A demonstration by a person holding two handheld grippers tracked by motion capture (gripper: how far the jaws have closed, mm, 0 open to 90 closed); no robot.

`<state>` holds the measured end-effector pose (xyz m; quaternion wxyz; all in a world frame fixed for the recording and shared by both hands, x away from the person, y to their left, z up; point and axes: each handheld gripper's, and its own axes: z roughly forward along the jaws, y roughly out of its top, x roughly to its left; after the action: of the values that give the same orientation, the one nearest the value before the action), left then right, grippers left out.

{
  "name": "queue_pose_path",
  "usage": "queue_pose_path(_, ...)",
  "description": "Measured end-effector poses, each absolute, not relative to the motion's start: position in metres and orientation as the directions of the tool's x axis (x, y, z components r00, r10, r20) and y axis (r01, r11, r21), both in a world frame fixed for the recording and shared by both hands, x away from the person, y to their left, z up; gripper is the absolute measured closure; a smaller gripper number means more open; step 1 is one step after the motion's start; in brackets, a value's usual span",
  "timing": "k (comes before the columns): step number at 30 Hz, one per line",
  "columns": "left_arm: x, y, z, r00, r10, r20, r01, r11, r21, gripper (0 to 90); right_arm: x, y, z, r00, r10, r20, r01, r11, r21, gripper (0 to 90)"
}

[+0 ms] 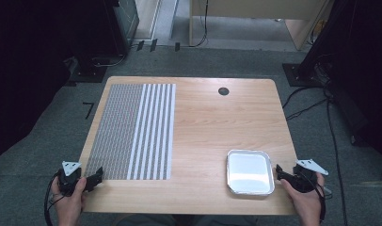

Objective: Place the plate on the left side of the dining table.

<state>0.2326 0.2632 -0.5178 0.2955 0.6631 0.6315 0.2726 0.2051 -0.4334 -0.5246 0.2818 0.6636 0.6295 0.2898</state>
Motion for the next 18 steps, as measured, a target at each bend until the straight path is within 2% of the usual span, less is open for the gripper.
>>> queue_pose_path(8,0.232,0.261,-0.517,0.047,0.999,-0.012,0.669,-0.023,0.743,13.2,0.205,-0.434,-0.524,0.063,0.997,0.034,0.665,-0.068,0.744,23.1)
queue_pose_path(11,0.232,0.258,-0.515,0.054,0.998,-0.014,0.664,-0.026,0.747,13.2,0.204,-0.433,-0.523,0.080,0.997,0.009,0.662,-0.060,0.747,22.1)
queue_pose_path(18,0.232,0.247,-0.511,0.080,0.996,-0.049,0.650,-0.014,0.760,13.1,0.202,-0.432,-0.512,0.104,0.992,0.074,0.652,-0.124,0.748,17.2)
